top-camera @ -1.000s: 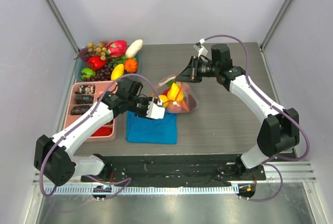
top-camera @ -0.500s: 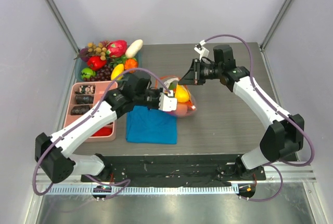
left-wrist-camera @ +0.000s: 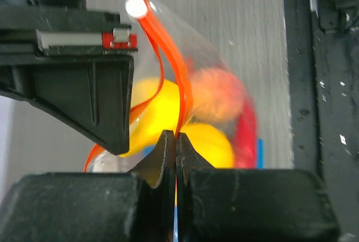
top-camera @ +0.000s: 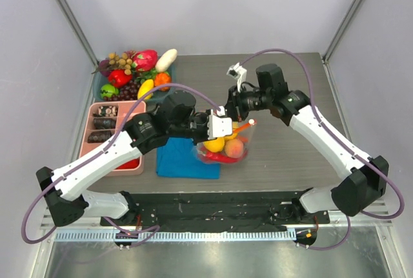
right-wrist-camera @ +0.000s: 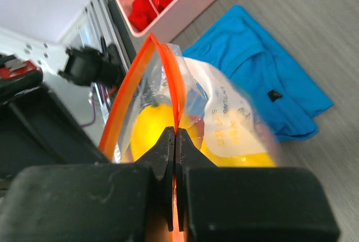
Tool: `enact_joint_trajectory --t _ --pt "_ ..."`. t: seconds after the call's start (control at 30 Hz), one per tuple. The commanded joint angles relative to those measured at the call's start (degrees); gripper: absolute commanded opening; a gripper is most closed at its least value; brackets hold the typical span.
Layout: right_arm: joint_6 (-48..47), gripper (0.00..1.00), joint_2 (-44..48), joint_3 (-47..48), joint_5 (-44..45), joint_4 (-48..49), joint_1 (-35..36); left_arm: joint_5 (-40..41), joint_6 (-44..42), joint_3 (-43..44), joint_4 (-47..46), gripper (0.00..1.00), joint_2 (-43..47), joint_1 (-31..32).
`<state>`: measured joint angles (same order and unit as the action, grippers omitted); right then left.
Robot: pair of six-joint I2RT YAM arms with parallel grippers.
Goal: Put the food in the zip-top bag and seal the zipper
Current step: Zip the zipper food storage bag at the center of the board.
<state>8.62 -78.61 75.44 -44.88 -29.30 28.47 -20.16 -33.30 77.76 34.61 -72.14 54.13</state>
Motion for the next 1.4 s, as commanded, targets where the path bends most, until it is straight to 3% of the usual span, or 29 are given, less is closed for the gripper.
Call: enact_joint_trajectory --t 0.0,0.2,0.3,0.33,0.37,0.4,0.5,0.63,0.77,1.0,1.2,1.37 --pt "-7.64 0.01 0.22 -3.36 1.64 0.12 3.69 2.68 7.54 -4.44 0.73 0.0 0.33 -0.25" --pt "-10.99 0.02 -1.81 -3.9 2.69 0.73 5.72 3.02 11.41 -9.11 -2.53 0.0 2.18 -0.25" --pt "-11.7 0.28 -1.37 -1.36 5.32 0.3 5.46 3.02 12.9 -9.37 -2.88 0.0 3.06 -0.34" --pt "-12.66 0.44 -0.85 0.39 5.94 -0.31 5.2 2.94 13.69 -9.55 -3.14 0.0 3.32 -0.34" --pt "-13.19 0.53 -0.58 1.45 6.82 -0.93 4.06 3.11 14.05 -9.73 -3.15 0.0 3.49 -0.34" --pt "-13.98 0.75 -0.41 2.51 7.17 -1.63 3.27 3.03 14.31 -9.99 -3.23 0.0 3.5 -0.51" --pt "-14.86 0.89 2.14 3.93 6.3 -2.78 -2.25 2.24 16.51 -10.43 -3.59 0.0 2.97 -2.0" --pt "-16.79 0.89 7.84 0.25 3.5 -3.92 -9.82 0.74 19.06 -10.78 -4.99 0.0 2.09 -4.11" --pt "-24.5 0.87 16.09 -3.54 0.15 -7.08 -14.4 0.21 19.5 -10.7 -5.52 0.0 1.21 -4.91" --pt "-34.09 0.81 29.89 -14.34 -3.63 -9.2 -14.58 -1.99 19.77 -9.55 -5.17 0.0 0.16 -7.37" --pt "-39.82 0.75 31.85 -21.12 -3.28 -8.15 -14.58 -2.86 19.5 -8.68 -4.99 0.0 -0.63 -7.63" --pt "-37.02 0.73 32.64 -27.36 -4.42 2.83 -14.67 -2.95 18.89 -8.24 -4.73 0.0 -0.9 -7.63"
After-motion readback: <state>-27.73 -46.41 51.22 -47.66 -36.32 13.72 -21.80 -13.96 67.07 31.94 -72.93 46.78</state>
